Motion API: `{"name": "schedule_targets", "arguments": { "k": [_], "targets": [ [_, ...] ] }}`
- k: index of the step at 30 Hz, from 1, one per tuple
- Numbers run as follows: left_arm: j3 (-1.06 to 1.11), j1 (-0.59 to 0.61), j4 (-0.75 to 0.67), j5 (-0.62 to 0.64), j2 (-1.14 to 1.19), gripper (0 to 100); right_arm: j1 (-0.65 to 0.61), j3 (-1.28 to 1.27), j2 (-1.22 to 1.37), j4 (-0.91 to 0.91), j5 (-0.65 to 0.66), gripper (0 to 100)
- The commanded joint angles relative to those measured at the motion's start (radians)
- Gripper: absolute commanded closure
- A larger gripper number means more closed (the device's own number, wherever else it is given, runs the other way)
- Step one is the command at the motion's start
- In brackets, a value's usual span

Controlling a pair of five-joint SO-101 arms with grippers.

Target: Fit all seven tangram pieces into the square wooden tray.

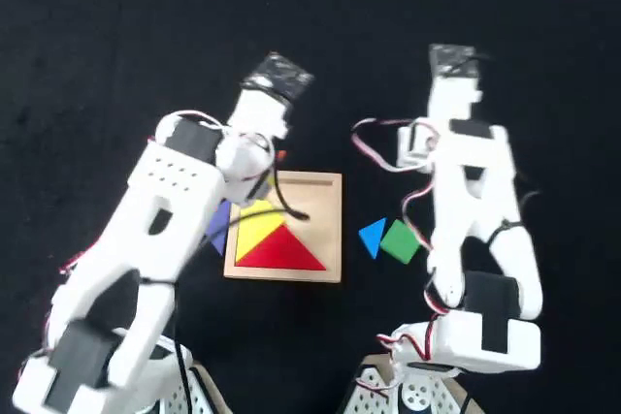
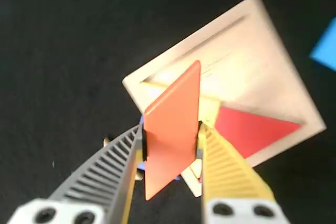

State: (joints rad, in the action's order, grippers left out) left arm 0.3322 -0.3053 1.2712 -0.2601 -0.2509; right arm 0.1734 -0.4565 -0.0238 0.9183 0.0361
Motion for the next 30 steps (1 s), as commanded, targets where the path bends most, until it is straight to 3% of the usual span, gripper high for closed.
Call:
{"name": "schedule_targets", "arguments": {
  "k": [1,9,19,23,28,30],
  "targets": [
    [-0.01,-0.077,-0.02,-0.02,-0.137,91,0.066,0.151,-0.079,0.187,-0.025,98.7],
    [0.226,-0.085,-0.236,0.018,-0.356,91,0.018,0.274,-0.131,0.351,-0.023,98.7],
    [0.854,-0.001,-0.859,0.161,-0.885,91,-0.137,0.582,-0.131,0.712,0.163,98.7],
    [0.984,0.041,-0.921,0.247,-0.982,91,-0.221,0.704,-0.137,0.853,0.199,96.8],
    [1.041,0.042,-0.931,0.311,-1.073,91,-0.431,0.661,-0.249,0.848,0.186,79.9],
    [1.053,0.041,-0.982,0.311,-1.089,91,-0.516,0.676,-0.291,0.848,0.187,77.8]
  ]
}}
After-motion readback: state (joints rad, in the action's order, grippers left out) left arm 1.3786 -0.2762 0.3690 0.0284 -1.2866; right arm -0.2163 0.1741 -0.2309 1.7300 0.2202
